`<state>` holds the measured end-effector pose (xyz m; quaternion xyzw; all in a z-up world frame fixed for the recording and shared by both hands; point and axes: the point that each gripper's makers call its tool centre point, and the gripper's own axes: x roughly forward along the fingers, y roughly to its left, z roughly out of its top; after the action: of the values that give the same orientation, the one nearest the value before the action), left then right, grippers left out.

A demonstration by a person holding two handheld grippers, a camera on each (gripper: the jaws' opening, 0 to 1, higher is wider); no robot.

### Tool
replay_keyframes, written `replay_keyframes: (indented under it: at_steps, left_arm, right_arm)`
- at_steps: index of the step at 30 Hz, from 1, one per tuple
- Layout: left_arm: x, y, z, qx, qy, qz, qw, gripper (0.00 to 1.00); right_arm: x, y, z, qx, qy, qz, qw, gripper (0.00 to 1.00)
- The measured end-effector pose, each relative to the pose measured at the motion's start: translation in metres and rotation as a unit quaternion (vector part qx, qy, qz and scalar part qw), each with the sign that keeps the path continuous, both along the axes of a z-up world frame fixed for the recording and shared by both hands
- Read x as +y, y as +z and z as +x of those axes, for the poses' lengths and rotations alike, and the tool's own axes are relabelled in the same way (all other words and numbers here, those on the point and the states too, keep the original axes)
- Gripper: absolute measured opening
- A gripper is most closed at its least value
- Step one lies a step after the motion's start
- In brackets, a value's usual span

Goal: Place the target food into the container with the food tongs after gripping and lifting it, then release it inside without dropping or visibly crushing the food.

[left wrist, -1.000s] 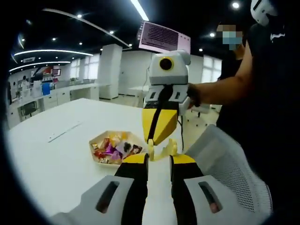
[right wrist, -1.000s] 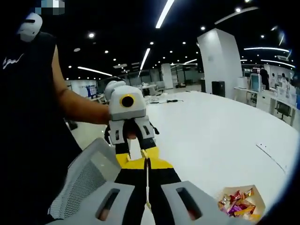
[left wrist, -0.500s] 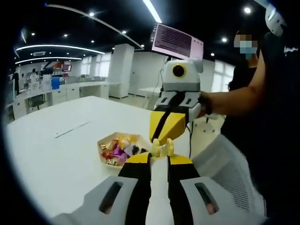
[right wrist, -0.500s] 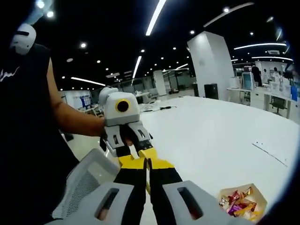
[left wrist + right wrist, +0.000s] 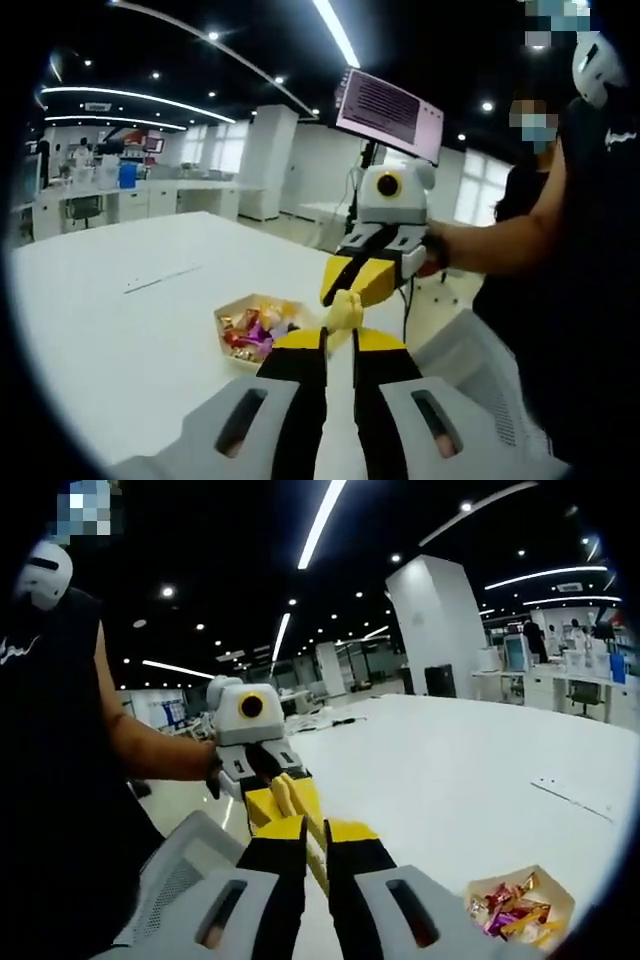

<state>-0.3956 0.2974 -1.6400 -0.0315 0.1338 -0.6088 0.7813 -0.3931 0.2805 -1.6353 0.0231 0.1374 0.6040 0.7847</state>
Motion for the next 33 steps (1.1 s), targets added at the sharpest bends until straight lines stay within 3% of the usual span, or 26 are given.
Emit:
replay_keyframes:
  at_steps: [2,4,6,11,13,14,15,18,21,29,31,33]
  left_arm:
    - [0.003,0.005,0.002,-0.001,-0.002,-0.007,1.0000,0.03]
    - [0.004,0.011,0.000,-0.005,-0.011,-0.011,0.9999,0.03]
    - [0.005,0.015,-0.003,-0.011,-0.023,-0.011,0.9996,0.03]
    - [0.001,0.015,-0.013,-0.010,-0.050,-0.017,0.9986,0.04]
    - [-0.002,0.022,-0.024,0.007,-0.075,-0.047,0.9961,0.04]
    - [-0.001,0.019,-0.024,0.003,-0.072,-0.040,0.9966,0.04]
    - [-0.001,0.016,-0.024,0.002,-0.071,-0.035,0.9969,0.04]
    - [0.005,0.013,-0.023,0.003,-0.068,-0.033,0.9971,0.05]
    - [0.008,0.012,-0.024,-0.013,-0.062,-0.034,0.9974,0.10]
    - [0.013,0.007,-0.022,-0.023,-0.053,-0.015,0.9982,0.16]
    - [0.014,0.007,-0.019,-0.024,-0.047,-0.015,0.9985,0.18]
    - [0.018,0.009,-0.012,-0.043,-0.030,-0.013,0.9985,0.25]
  right_arm:
    - [0.000,-0.005,-0.008,-0.012,0.021,-0.023,0.9994,0.32]
    - [0.000,-0.014,-0.011,-0.046,0.034,-0.067,0.9961,0.37]
    - [0.003,-0.023,-0.015,-0.054,0.051,-0.102,0.9920,0.34]
    - [0.014,-0.027,-0.016,-0.059,0.066,-0.112,0.9898,0.35]
    - [0.017,-0.028,-0.016,-0.050,0.075,-0.108,0.9901,0.36]
    - [0.019,-0.029,-0.018,-0.052,0.084,-0.109,0.9891,0.33]
    - [0.019,-0.032,-0.022,-0.046,0.099,-0.116,0.9872,0.20]
    - [0.023,-0.034,-0.031,-0.050,0.121,-0.131,0.9827,0.18]
    - [0.025,-0.036,-0.032,-0.052,0.119,-0.148,0.9805,0.18]
    - [0.026,-0.041,-0.029,-0.059,0.115,-0.190,0.9733,0.18]
    - [0.023,-0.043,-0.027,-0.067,0.111,-0.203,0.9705,0.18]
    - [0.018,-0.050,-0.025,-0.073,0.111,-0.231,0.9639,0.18]
